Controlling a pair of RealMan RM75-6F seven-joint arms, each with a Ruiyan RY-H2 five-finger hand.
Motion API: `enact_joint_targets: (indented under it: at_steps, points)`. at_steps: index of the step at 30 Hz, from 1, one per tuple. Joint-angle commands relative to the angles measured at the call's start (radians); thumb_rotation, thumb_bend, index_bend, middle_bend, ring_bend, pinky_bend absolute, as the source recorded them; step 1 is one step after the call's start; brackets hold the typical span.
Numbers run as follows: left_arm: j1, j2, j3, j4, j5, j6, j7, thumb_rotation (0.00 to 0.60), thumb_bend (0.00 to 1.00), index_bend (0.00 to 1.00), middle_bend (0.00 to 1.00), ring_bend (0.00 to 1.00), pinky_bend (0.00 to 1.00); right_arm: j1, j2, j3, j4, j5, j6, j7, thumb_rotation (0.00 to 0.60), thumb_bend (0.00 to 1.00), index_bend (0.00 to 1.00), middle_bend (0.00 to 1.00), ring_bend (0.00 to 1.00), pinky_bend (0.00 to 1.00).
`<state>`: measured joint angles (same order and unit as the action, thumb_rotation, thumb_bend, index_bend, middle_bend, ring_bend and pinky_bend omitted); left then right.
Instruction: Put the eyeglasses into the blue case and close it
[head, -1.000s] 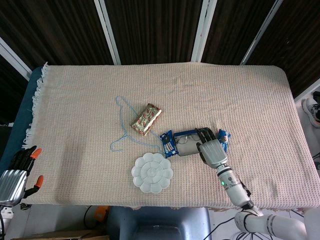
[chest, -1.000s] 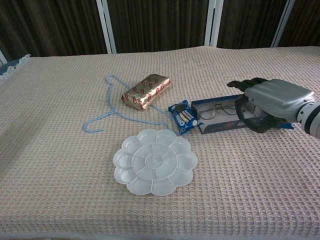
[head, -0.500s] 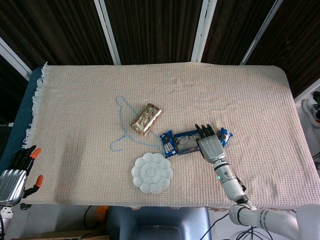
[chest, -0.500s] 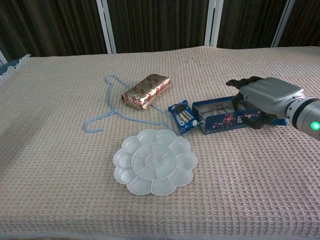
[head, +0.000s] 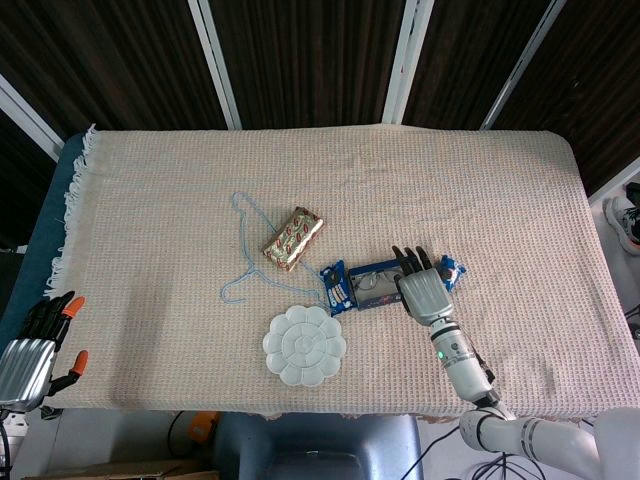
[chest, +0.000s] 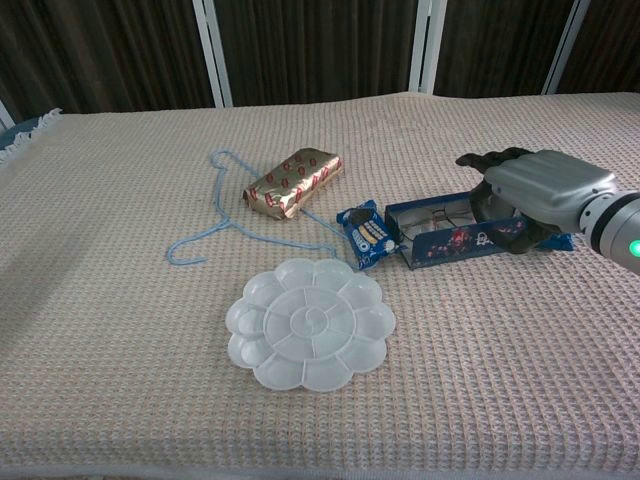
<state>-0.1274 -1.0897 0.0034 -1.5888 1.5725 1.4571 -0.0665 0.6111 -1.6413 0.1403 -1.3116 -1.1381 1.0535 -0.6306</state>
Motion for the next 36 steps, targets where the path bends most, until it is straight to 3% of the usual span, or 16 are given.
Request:
enact_joint_targets:
  at_steps: [1,14,29,36]
  points:
    - [0.001,0.000,0.001,0.001,0.002,0.002,-0.001,0.600,0.42,0.00,0.00,0.00,0.03,-0.003,0.003,-0.004,-0.003,0.001,0.001,0.001,0.600,0.58,0.70,0.11,0.00,0.02]
    - [0.002,0.000,0.004,0.004,0.010,0.005,-0.009,0.600,0.42,0.00,0.00,0.00,0.03,-0.033,0.067,-0.032,-0.093,-0.058,0.056,0.026,0.600,0.62,0.73,0.12,0.00,0.02]
    - [0.001,-0.003,0.008,-0.002,0.017,0.005,0.007,0.600,0.42,0.00,0.00,0.00,0.03,-0.136,0.247,-0.189,-0.323,-0.214,0.107,0.086,0.600,0.63,0.73,0.12,0.00,0.02]
    - [-0.005,-0.006,0.007,-0.005,0.009,-0.010,0.019,0.600,0.42,0.00,0.00,0.00,0.03,-0.138,0.267,-0.168,-0.343,-0.224,0.102,0.132,0.600,0.63,0.73,0.12,0.00,0.02]
